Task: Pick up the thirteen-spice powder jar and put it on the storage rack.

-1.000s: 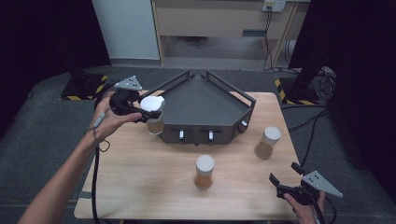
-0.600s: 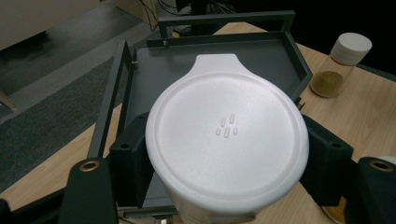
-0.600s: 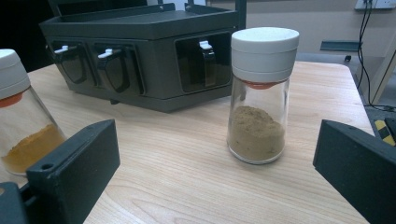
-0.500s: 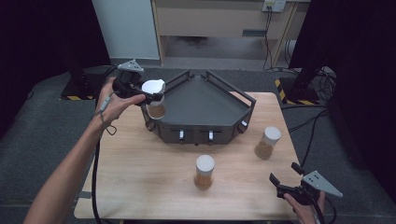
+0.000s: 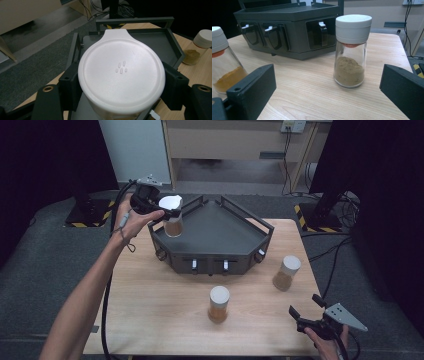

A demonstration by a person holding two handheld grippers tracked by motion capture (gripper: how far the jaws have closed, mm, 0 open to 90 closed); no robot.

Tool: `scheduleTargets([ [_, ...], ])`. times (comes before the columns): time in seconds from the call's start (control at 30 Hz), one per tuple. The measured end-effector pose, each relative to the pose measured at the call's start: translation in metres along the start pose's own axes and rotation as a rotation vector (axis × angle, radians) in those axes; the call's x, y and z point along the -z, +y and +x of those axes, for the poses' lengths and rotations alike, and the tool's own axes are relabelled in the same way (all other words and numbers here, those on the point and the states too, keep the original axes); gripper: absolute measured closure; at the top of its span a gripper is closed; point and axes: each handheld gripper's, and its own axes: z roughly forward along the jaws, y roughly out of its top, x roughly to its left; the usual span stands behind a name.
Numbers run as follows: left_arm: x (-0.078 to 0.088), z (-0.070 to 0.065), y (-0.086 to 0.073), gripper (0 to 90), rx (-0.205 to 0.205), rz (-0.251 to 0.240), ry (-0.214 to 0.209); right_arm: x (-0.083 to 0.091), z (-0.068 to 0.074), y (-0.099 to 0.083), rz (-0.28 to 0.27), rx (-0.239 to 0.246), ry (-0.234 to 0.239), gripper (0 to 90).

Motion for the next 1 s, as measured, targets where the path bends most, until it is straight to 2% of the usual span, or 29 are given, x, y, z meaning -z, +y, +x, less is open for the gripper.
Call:
scheduleTargets([
  [0.33,-0.012,0.011,0.003,29.5,-0.018,0.005,-0.002,-0.001,0.0,0.0,0.004,0.003,0.006,1.2],
  [0.67,-0.028,0.021,-0.001,29.5,-0.029,0.015,-0.019,-0.001,-0.001,0.0,0.004,0.002,0.007,1.3],
  [0.87,-0.041,0.025,-0.007,29.5,-0.013,0.026,-0.032,-0.001,-0.001,0.0,0.008,0.0,0.008,1.3],
  [1.0,-0.047,0.025,-0.011,29.5,-0.004,0.018,-0.022,0.0,-0.001,0.0,0.007,-0.001,0.006,1.4],
])
